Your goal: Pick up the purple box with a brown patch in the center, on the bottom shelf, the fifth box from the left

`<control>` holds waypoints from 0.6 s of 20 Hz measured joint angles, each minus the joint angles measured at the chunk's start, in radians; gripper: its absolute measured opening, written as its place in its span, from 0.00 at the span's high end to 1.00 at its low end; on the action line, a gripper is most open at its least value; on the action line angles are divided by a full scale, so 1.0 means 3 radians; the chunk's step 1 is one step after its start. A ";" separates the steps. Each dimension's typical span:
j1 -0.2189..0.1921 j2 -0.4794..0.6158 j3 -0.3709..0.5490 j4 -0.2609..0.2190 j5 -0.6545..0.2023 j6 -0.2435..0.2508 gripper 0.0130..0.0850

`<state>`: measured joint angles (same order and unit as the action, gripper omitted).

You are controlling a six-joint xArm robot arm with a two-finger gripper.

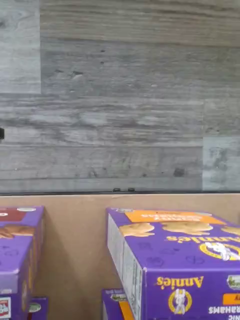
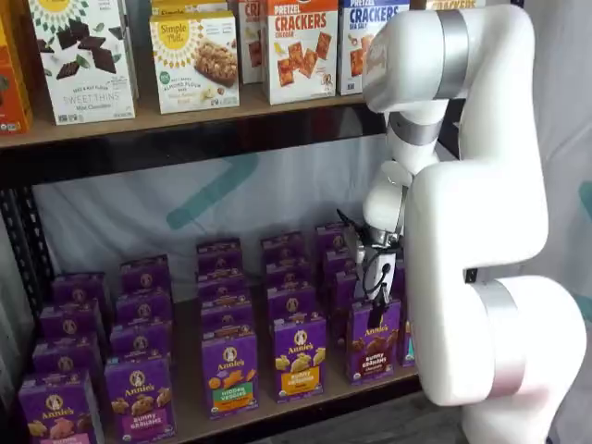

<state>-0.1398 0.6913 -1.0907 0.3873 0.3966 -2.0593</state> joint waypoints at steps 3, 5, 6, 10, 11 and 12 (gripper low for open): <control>-0.0002 0.0047 -0.0059 0.0063 -0.0022 -0.0058 0.00; 0.0001 0.0091 -0.0102 0.0109 -0.0059 -0.0098 0.00; 0.0002 0.0116 -0.0128 0.0124 -0.0079 -0.0112 0.00; -0.0009 0.0239 -0.0247 0.0072 -0.0150 -0.0080 0.00; -0.0015 0.0273 -0.0282 0.0051 -0.0159 -0.0067 0.00; -0.0022 0.0308 -0.0318 0.0029 -0.0165 -0.0054 0.00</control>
<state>-0.1463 0.7837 -1.1861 0.3961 0.3472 -2.0755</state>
